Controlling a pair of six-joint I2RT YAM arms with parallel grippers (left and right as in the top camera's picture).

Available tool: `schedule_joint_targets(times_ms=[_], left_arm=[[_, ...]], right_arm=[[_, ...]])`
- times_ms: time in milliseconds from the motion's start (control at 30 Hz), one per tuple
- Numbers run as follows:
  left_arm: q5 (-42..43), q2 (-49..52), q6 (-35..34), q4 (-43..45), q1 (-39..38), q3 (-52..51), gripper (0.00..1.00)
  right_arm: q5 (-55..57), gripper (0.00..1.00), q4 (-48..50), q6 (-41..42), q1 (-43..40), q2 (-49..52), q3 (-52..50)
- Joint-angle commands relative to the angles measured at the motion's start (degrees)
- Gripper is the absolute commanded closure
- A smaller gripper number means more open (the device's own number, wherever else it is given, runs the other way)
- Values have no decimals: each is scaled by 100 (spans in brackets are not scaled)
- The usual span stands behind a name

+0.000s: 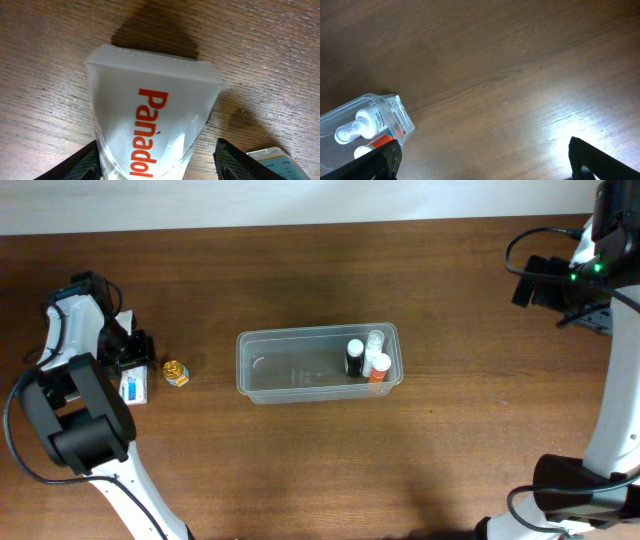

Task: Pack container
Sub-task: 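Move left gripper to white toothpaste box and grasp it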

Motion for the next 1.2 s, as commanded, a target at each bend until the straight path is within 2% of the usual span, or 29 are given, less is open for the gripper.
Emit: schedule_joint_targets(times_ms=[0, 167, 467, 567, 633, 667, 767, 833, 1167], left_arm=[[-39, 59, -433, -44, 33, 17, 29], [-39, 59, -686, -61, 33, 17, 34], [-20, 59, -949, 50, 33, -227, 36], [-20, 59, -977, 94, 33, -317, 45], [-17, 59, -1019, 94, 33, -321, 57], [-20, 59, -1060, 94, 33, -321, 57], [4, 59, -1097, 96, 33, -319, 67], [20, 59, -1099, 94, 33, -319, 70], [739, 57, -1093, -162, 33, 94, 70]], right_arm=[[70, 2, 0, 46, -17, -33, 33], [68, 2, 0, 46, -17, -33, 33], [70, 2, 0, 46, -17, -33, 33], [70, 2, 0, 48, -17, -33, 33], [70, 2, 0, 46, -17, -33, 33], [68, 1, 0, 46, -17, -33, 33], [68, 1, 0, 46, -17, -33, 33], [70, 2, 0, 46, -17, -33, 33], [70, 2, 0, 46, -17, -33, 33]])
